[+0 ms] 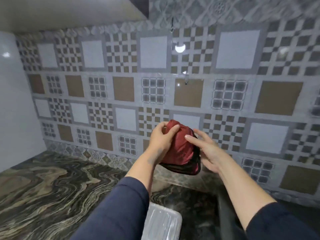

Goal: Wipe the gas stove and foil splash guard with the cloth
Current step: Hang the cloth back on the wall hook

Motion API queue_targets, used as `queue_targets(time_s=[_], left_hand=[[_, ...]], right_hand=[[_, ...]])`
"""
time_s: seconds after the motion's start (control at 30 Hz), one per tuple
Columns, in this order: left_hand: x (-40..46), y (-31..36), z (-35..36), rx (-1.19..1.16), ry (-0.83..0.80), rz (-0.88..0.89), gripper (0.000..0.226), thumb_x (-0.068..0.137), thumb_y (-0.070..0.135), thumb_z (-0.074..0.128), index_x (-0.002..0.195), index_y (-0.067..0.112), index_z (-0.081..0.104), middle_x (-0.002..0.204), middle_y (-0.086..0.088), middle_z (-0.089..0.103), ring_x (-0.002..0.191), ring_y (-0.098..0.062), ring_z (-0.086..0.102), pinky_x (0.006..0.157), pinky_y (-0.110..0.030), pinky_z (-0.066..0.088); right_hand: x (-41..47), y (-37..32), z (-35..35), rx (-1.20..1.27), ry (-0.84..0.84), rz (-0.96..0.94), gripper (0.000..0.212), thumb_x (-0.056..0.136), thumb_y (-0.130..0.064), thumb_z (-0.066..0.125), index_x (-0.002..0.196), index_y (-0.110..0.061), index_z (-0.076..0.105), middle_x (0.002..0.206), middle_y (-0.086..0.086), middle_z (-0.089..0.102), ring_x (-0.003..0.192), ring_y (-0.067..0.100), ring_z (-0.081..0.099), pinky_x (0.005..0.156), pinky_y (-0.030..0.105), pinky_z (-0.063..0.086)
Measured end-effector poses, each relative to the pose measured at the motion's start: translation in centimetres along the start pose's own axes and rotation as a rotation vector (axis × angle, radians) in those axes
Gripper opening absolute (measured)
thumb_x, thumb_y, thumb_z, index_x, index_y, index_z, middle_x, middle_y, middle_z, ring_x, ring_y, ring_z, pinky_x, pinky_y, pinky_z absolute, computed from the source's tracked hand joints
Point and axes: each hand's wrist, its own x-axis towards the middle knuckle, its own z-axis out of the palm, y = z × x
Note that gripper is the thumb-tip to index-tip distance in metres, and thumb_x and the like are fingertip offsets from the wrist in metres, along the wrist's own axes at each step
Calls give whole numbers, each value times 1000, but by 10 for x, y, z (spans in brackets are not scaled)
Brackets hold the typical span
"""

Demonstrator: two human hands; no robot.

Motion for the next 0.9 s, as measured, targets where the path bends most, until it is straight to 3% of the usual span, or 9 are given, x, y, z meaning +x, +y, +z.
queue_targets(time_s=[0.1, 0.17, 0.23, 0.37, 0.43, 0.53, 0.67, 0.8, 0.9], left_hand=[[28, 26, 5, -71, -45, 33, 8, 93, 14, 60, 90, 22, 60, 94, -8, 67, 81, -19, 65, 66, -28, 55], [48, 37, 9, -94, 4, 43, 15, 91, 7, 61, 91, 22, 59, 90, -7, 65, 73, -16, 63, 58, -25, 50], [69, 46, 16, -79, 96, 76, 21, 88, 4, 63, 93, 23, 55, 86, -9, 64, 68, -18, 61, 61, -30, 51], [117, 67, 34, 52, 225, 265, 27, 86, 0, 57, 93, 20, 40, 79, -4, 54, 68, -19, 51, 65, -31, 44], [140, 80, 43, 125, 234, 388, 22, 86, -5, 49, 90, 16, 45, 85, -2, 57, 74, -17, 53, 71, -29, 45], [170, 79, 53, 214, 184, 491, 28, 87, -10, 47, 96, 14, 59, 94, 3, 61, 86, -11, 57, 82, -22, 45], [186, 38, 55, 151, 180, 442, 26, 90, -2, 56, 106, 17, 63, 94, 8, 62, 89, -8, 61, 79, -17, 53], [188, 15, 55, 56, 228, 423, 25, 91, 7, 60, 111, 22, 66, 101, -1, 67, 95, -18, 66, 82, -29, 57], [187, 17, 53, 74, 212, 393, 25, 92, 8, 60, 113, 20, 67, 98, 1, 67, 90, -16, 66, 83, -29, 57]], right_hand=[[18, -35, 4, -17, 106, -199, 47, 78, 3, 70, 117, -20, 57, 104, 13, 69, 82, 20, 68, 69, 32, 57], [35, -56, 7, -143, 178, -343, 36, 79, 4, 70, 97, -25, 58, 106, 15, 67, 84, 23, 66, 72, 35, 57], [53, -75, 11, -358, 217, -498, 32, 80, -1, 70, 91, -29, 59, 106, 4, 66, 94, 20, 64, 83, 37, 55], [91, -114, 24, -613, 286, -736, 35, 84, -3, 65, 113, -21, 64, 112, -8, 60, 105, 5, 52, 88, 13, 38], [112, -130, 29, -711, 372, -818, 39, 87, -5, 62, 122, -21, 61, 120, -6, 60, 110, 8, 51, 91, 16, 36], [147, -130, 23, -921, 482, -894, 47, 87, -13, 63, 132, -25, 53, 130, 3, 59, 119, 22, 54, 100, 31, 42], [170, -91, 5, -1032, 569, -980, 46, 88, -17, 63, 132, -25, 54, 115, 6, 65, 107, 27, 58, 91, 39, 50], [174, -71, 1, -1049, 633, -1040, 40, 88, -20, 62, 128, -21, 58, 106, 7, 68, 102, 28, 57, 88, 38, 48], [173, -73, 3, -1033, 622, -973, 39, 89, -23, 62, 127, -23, 59, 108, 6, 68, 103, 27, 59, 87, 38, 50]])
